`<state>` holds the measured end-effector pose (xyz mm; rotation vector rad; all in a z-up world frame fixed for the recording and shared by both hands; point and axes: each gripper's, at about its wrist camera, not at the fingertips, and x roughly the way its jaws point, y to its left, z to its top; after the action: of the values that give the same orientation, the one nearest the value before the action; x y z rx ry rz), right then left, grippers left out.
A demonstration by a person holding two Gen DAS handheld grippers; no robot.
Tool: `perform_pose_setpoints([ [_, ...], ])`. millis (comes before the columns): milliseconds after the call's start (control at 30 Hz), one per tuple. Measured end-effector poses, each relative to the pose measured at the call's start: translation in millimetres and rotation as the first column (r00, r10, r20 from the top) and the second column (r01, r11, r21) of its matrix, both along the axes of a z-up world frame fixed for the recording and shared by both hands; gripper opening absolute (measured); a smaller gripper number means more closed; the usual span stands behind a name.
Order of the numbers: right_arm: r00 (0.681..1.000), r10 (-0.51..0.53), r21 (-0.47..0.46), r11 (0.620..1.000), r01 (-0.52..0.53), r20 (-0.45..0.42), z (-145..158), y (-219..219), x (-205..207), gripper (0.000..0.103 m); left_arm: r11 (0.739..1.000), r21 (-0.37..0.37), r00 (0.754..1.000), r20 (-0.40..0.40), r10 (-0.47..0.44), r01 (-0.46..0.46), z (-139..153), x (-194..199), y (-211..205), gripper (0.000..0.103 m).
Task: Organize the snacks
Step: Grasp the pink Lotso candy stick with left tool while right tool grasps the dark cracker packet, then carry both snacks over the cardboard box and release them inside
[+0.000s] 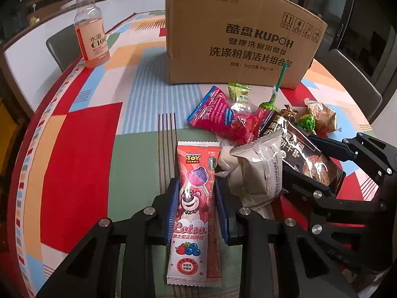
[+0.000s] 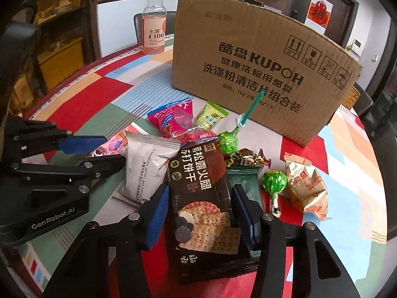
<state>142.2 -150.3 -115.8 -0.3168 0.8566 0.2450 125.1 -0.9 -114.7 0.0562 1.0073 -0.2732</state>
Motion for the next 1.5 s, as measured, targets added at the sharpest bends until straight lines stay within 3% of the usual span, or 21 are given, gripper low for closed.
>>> perform_pose_setpoints([
  [300,0.999,-0.039,0.018,0.999,0.038,0.031,19.8,-7.4,-15.3,0.052,1.000,-0.006,0.999,0.044,0.020,-0.020,22.1,-22.7,3.8,0.029],
  [800,0.983,-0.098,0.089,0.992,0.085,0.152,74.4,-25.9,-39.8,0.052,0.999,-0.034,0.982,0.190,0.019,-0.012,82.3,-46.8,-4.6,0.029],
  [1133,0.967,-0.127,0.140,0.985,0.098,0.222,107.4,-42.3,-29.6,0.052,0.999,-0.036,0.950,0.312,0.008,0.004,124.7,-32.1,-18.2,0.029],
  [1500,0.940,-0.179,0.224,0.968,0.114,0.292,140.0,-63.1,14.2,0.052,0.999,-0.044,0.901,0.434,0.005,0.015,165.4,14.0,-37.3,0.029],
])
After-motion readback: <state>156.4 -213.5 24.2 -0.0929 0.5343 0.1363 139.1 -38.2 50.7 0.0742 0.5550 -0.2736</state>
